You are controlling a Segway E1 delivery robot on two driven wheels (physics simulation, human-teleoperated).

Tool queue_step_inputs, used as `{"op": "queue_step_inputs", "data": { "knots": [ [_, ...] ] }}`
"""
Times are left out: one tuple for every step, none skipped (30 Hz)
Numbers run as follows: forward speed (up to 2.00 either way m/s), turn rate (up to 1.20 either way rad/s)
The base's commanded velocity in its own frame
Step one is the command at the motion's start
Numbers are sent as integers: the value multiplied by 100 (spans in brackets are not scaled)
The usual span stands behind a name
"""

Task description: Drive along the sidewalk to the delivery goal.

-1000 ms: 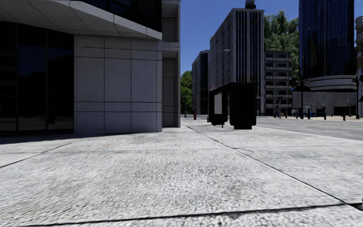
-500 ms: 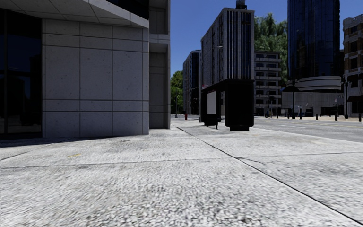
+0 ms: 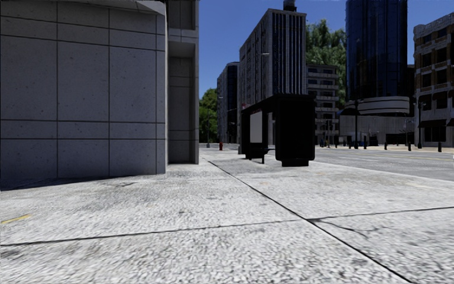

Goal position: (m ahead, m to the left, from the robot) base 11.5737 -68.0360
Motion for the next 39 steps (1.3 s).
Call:
{"op": "queue_step_inputs", "data": {
  "knots": [
    [195,-24],
    [195,-24],
    [195,-24],
    [195,-24],
    [195,-24],
    [195,-24],
    [195,-24],
    [195,-24],
    [195,-24],
    [195,-19],
    [195,-1],
    [195,0],
    [195,0],
    [195,0],
    [195,0],
    [195,0],
    [195,0],
    [195,0],
    [195,0],
    [195,0],
    [195,0],
    [196,0],
    [197,0],
    [197,0],
    [197,0],
    [197,0],
    [197,0],
    [197,0],
    [197,0],
    [197,0],
    [197,0],
    [197,0],
    [197,0],
    [197,0],
    [197,0],
    [197,0],
    [197,0],
    [197,0],
    [197,0]
  ]
}}
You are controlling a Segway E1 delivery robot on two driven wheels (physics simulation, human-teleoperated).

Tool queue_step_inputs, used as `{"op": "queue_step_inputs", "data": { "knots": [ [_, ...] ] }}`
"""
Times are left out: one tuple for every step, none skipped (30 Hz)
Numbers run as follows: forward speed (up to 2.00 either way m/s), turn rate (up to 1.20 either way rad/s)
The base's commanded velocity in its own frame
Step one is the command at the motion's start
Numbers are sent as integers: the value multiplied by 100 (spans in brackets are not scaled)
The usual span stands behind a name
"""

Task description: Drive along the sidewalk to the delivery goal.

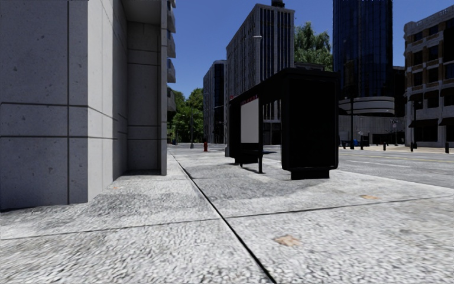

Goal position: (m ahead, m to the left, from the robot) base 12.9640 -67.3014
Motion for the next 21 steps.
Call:
{"op": "queue_step_inputs", "data": {
  "knots": [
    [197,0],
    [197,0],
    [197,0],
    [197,0],
    [197,0],
    [197,0],
    [197,0],
    [197,0],
    [197,0],
    [197,0],
    [197,0],
    [197,0],
    [197,13],
    [197,18],
    [197,19],
    [197,20],
    [197,20],
    [197,20],
    [197,20],
    [197,20],
    [197,20]
  ]
}}
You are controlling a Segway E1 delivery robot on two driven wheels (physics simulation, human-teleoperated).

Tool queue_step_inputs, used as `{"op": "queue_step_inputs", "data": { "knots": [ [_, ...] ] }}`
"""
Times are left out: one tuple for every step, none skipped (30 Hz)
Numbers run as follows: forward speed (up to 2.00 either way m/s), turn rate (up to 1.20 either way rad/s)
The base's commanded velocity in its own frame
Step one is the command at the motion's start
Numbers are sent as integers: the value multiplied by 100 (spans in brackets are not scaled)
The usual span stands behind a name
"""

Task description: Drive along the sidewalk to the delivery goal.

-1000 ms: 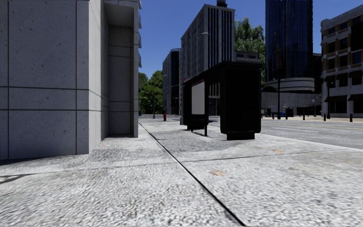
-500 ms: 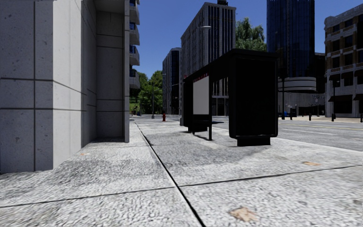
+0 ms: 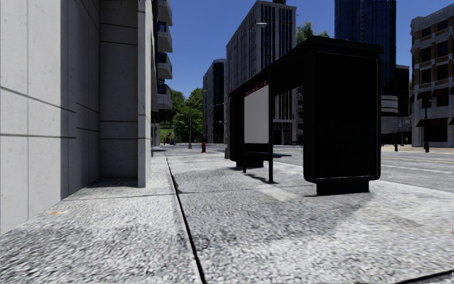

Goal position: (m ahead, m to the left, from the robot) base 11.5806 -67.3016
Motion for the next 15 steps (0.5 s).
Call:
{"op": "queue_step_inputs", "data": {
  "knots": [
    [197,15],
    [197,12],
    [197,12],
    [197,11],
    [197,11],
    [197,11],
    [197,11],
    [197,11],
    [197,15],
    [197,20],
    [197,23],
    [197,24],
    [197,24],
    [197,24],
    [197,24]
  ]
}}
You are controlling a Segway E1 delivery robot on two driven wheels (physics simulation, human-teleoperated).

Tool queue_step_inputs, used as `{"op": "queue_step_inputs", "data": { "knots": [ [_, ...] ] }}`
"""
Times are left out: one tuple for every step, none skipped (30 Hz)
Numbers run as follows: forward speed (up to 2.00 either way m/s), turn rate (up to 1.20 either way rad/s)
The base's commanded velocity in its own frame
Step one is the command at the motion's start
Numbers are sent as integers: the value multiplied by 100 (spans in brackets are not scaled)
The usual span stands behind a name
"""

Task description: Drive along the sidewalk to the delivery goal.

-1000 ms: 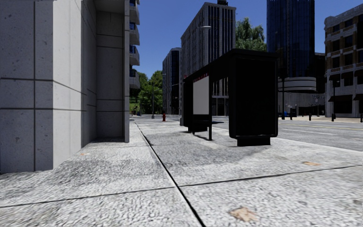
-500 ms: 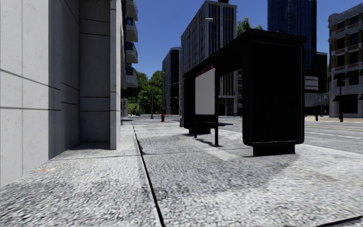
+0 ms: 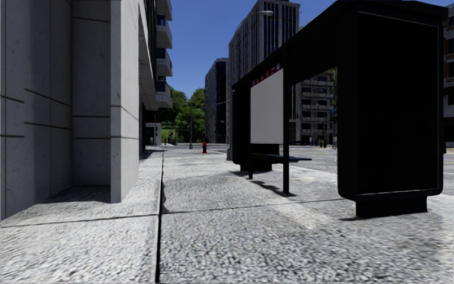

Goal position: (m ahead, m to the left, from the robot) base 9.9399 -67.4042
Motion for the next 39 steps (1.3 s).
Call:
{"op": "queue_step_inputs", "data": {
  "knots": [
    [197,24],
    [197,24],
    [197,24],
    [197,24],
    [197,24],
    [197,24],
    [197,24],
    [197,24],
    [197,24],
    [197,24],
    [197,24],
    [197,25],
    [197,26],
    [197,27],
    [197,28],
    [197,29],
    [197,30],
    [197,31],
    [197,32],
    [197,34],
    [197,34],
    [197,35],
    [197,35],
    [197,35],
    [197,35],
    [197,35],
    [197,35],
    [197,35],
    [197,35],
    [197,35],
    [197,35],
    [197,35],
    [197,35],
    [197,35],
    [197,35],
    [197,35],
    [197,35],
    [197,35],
    [197,32]
  ]
}}
